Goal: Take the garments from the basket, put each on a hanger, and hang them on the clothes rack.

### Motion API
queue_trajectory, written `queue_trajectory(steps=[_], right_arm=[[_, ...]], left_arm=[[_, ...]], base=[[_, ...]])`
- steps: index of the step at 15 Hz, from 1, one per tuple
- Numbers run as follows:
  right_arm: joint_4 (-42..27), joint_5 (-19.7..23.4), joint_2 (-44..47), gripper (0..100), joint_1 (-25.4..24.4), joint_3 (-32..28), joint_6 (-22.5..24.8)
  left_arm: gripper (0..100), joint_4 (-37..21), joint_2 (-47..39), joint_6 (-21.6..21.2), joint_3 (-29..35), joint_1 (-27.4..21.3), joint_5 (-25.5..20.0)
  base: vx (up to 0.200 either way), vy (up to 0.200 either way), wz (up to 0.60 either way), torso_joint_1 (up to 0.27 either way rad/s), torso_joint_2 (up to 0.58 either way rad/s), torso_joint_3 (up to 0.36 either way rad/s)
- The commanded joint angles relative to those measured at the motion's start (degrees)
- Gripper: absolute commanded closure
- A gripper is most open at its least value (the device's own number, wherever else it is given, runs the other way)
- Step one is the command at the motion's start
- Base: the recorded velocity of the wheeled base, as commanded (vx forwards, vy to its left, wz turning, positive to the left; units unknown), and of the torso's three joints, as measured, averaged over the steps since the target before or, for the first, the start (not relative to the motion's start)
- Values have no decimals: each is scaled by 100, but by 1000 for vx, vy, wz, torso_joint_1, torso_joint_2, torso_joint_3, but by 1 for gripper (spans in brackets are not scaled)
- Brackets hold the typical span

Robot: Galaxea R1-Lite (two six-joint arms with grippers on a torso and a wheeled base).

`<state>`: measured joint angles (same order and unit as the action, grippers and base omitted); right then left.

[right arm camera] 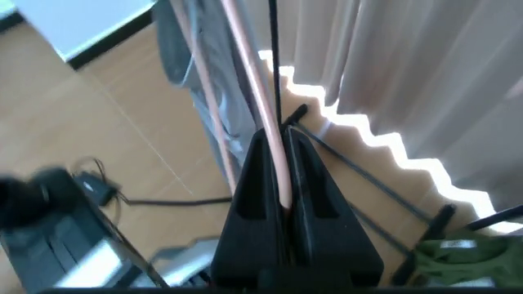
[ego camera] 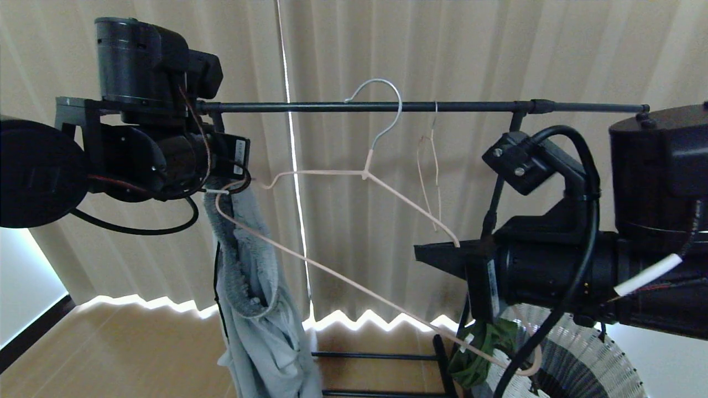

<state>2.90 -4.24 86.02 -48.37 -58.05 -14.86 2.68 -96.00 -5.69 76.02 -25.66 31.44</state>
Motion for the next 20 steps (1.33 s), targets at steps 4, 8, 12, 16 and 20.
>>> queue_trajectory(steps=[4, 8, 12, 16, 20], right_arm=[[9, -235, 451, 100, 12, -365, -289], [-220, -261, 284, 100, -181, -365, -711], [-220, -279, 398, 100, -348, -523, -1124], [-237, -613, 433, 100, -208, -505, -1116], [-273, -868, 451, 100, -146, -576, -1116]], left_arm=[[100, -251, 2, -55, 53, 17, 284], [100, -180, -121, -99, 220, 52, 293], [100, -66, -340, -20, 273, 44, 328], [100, -110, -305, -222, 194, 149, 468], [100, -110, -182, -775, -87, 158, 495]], base=[[0, 0, 0, 0, 0, 0], [0, 0, 0, 0, 0, 0], [0, 0, 0, 0, 0, 0], [0, 0, 0, 0, 0, 0], [0, 0, 0, 0, 0, 0]])
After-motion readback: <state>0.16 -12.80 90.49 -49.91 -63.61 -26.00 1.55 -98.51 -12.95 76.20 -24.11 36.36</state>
